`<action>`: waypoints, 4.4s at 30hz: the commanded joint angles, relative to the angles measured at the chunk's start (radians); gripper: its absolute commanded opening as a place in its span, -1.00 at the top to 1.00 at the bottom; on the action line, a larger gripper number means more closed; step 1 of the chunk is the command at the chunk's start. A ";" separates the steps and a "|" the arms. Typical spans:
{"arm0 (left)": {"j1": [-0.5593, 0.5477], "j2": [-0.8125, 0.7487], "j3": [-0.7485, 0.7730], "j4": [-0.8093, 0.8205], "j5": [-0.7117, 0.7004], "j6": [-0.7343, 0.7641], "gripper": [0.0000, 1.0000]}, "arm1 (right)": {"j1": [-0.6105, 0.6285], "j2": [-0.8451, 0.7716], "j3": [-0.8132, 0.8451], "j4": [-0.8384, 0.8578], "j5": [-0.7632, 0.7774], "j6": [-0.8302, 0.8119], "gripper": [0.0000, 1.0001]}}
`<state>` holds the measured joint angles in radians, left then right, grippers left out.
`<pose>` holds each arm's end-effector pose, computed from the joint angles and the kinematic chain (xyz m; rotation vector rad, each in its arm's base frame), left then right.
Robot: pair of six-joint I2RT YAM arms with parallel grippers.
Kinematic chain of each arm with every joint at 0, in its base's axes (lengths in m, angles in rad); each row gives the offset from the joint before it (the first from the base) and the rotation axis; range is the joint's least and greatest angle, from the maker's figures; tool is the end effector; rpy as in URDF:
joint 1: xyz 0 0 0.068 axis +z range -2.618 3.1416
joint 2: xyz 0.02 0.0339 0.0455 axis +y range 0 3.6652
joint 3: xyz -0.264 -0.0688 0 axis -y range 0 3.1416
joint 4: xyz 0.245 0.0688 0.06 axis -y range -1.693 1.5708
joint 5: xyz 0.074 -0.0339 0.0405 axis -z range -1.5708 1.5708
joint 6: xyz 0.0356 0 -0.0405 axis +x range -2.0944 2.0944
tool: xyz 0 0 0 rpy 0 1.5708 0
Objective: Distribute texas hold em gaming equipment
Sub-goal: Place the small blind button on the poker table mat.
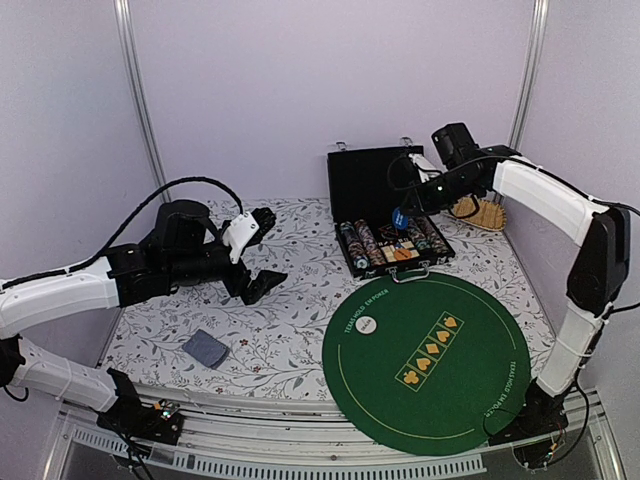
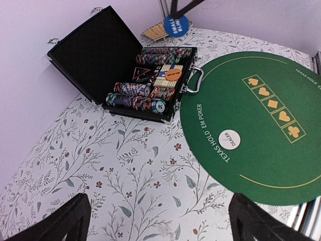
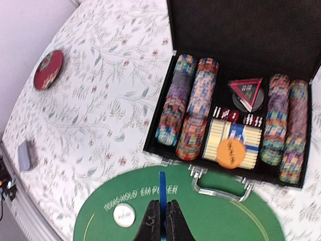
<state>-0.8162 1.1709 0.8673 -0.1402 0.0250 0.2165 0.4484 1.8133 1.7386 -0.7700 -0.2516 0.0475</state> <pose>0.1829 -0.1958 0.2936 1.0202 1.7643 -0.4047 0.3604 0.1832 0.3302 -0.6023 2.3739 0.5280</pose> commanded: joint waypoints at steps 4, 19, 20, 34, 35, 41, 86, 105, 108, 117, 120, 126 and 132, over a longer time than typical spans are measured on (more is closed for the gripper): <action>-0.004 -0.014 0.002 0.002 -0.006 0.002 -0.97 | -0.003 -0.207 -0.308 -0.101 -0.034 0.054 0.96; -0.011 -0.020 0.009 0.004 -0.016 -0.012 -0.97 | -0.026 -0.574 -0.762 -0.131 0.047 0.298 0.96; -0.014 -0.021 0.010 0.003 -0.017 -0.012 -0.97 | -0.025 -0.599 -0.785 -0.134 0.051 0.311 0.96; -0.023 -0.006 0.001 0.012 -0.057 -0.006 -0.97 | -0.039 -0.742 -0.937 -0.150 0.171 0.408 0.96; -0.022 -0.003 0.000 0.014 -0.059 -0.004 -0.97 | -0.039 -0.748 -0.934 -0.155 0.170 0.411 0.96; -0.022 0.010 -0.013 0.023 -0.109 0.014 -0.97 | -0.038 -0.730 -0.927 -0.158 0.205 0.411 0.96; -0.036 -0.016 -0.017 0.021 -0.099 0.020 -0.97 | -0.585 -0.536 -1.061 0.497 -0.167 0.427 0.97; -0.040 -0.017 -0.015 0.017 -0.099 0.022 -0.97 | -0.797 -0.650 -1.264 0.488 -0.264 0.413 0.96; -0.040 -0.019 -0.016 0.015 -0.099 0.023 -0.97 | -0.827 -0.666 -1.312 0.520 -0.299 0.438 0.96; -0.041 -0.025 -0.016 0.016 -0.102 0.025 -0.97 | -0.853 -0.625 -1.360 0.595 -0.290 0.469 0.93; -0.043 -0.024 -0.016 0.017 -0.104 0.027 -0.97 | -0.854 -0.608 -1.368 0.610 -0.278 0.470 0.87; -0.042 -0.024 -0.017 0.016 -0.107 0.026 -0.97 | -0.855 -0.611 -1.380 0.624 -0.265 0.482 0.67; -0.044 -0.024 -0.017 0.016 -0.107 0.027 -0.97 | -0.857 -0.641 -1.365 0.589 -0.218 0.479 0.23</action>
<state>-0.8444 1.1641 0.8486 -0.1192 -0.0799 0.2359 -0.4065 1.1908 0.3649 -0.1734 -0.5003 0.5274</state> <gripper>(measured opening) 0.984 0.385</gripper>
